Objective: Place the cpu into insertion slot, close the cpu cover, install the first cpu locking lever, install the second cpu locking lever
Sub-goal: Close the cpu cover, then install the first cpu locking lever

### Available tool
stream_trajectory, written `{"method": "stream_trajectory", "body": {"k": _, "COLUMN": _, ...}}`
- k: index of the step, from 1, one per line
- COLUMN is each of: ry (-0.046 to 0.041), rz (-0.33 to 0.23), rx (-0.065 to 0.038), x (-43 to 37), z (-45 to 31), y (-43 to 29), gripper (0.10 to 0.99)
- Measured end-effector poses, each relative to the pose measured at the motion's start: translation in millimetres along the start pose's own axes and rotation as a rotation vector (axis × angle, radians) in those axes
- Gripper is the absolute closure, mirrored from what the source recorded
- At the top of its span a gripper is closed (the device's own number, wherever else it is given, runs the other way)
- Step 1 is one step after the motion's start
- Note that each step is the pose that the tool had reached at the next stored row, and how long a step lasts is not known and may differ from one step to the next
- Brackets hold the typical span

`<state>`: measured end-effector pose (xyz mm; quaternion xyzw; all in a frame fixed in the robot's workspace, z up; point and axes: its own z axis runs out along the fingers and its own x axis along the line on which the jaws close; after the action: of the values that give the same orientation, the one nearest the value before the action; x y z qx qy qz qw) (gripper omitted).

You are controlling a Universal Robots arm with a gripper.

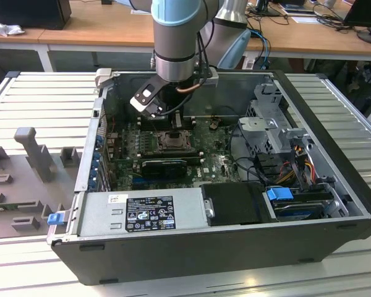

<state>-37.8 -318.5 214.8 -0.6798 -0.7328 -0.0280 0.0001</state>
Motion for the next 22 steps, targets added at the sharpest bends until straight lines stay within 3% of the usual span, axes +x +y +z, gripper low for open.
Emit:
{"method": "stream_trajectory", "body": {"k": 6, "ry": 0.0, "rz": 0.0, "rx": 0.0, "x": 0.0, "z": -0.2, "y": 1.9, "gripper": 0.98}}
{"method": "stream_trajectory", "body": {"k": 17, "ry": -0.0001, "rz": 0.0, "rx": 0.0, "x": 0.4, "z": -13.9, "y": 2.5, "gripper": 0.98}}
{"method": "stream_trajectory", "body": {"k": 22, "ry": 0.0, "rz": 0.0, "rx": 0.0, "x": 0.6, "z": -16.6, "y": 2.6, "gripper": 0.98}}
